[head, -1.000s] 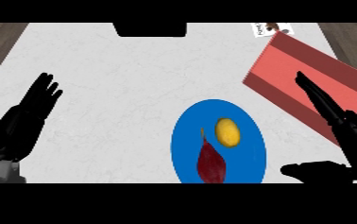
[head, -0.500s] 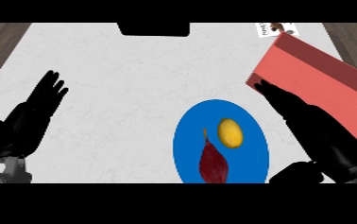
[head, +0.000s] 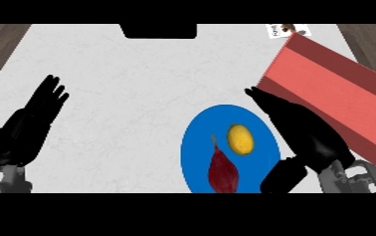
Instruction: Pick the lemon from the plate and place it in the cardboard box
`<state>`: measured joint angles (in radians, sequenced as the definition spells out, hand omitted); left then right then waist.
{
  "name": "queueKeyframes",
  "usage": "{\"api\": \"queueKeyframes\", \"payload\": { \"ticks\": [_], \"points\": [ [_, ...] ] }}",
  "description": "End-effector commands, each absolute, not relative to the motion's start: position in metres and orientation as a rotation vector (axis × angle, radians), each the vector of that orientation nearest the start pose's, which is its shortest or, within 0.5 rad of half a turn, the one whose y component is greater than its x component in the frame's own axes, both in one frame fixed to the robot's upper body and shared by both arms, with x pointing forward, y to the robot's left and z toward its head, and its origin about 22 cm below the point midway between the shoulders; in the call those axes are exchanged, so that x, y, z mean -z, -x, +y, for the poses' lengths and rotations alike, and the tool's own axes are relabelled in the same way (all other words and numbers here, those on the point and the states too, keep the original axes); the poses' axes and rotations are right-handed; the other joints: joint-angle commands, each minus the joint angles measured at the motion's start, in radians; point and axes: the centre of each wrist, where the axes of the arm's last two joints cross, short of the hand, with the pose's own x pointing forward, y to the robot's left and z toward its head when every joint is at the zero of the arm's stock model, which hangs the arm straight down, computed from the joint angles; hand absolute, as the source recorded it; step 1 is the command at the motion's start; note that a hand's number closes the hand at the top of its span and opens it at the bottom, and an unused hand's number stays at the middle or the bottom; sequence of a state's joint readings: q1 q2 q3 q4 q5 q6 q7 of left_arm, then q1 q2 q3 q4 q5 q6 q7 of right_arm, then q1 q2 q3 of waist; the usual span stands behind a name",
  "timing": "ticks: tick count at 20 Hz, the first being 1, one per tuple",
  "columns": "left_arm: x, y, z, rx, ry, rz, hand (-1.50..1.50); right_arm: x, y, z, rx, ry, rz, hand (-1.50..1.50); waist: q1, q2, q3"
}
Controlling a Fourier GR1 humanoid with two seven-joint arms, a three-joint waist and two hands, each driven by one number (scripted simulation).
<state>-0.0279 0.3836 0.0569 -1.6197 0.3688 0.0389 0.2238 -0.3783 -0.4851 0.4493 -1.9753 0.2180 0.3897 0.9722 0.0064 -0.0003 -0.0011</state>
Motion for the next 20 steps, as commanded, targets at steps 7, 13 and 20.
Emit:
{"api": "queueKeyframes", "payload": {
  "ticks": [7,13,20],
  "points": [
    [-0.052,-0.252,0.311,-0.048,-0.055,-1.438,0.0,-0.143,-0.248,-0.165,-1.191,0.553,-0.99,-1.5,-0.004,0.0,0.001],
    [-0.059,-0.257,0.303,-0.06,-0.055,-1.438,0.0,-0.139,-0.244,-0.158,-1.191,0.528,-1.048,-1.5,-0.006,0.0,0.001],
    [-0.066,-0.269,0.322,-0.044,-0.051,-1.44,0.0,-0.135,-0.258,-0.156,-1.234,0.579,-1.031,-1.5,-0.008,0.0,0.001]
  ]
}}
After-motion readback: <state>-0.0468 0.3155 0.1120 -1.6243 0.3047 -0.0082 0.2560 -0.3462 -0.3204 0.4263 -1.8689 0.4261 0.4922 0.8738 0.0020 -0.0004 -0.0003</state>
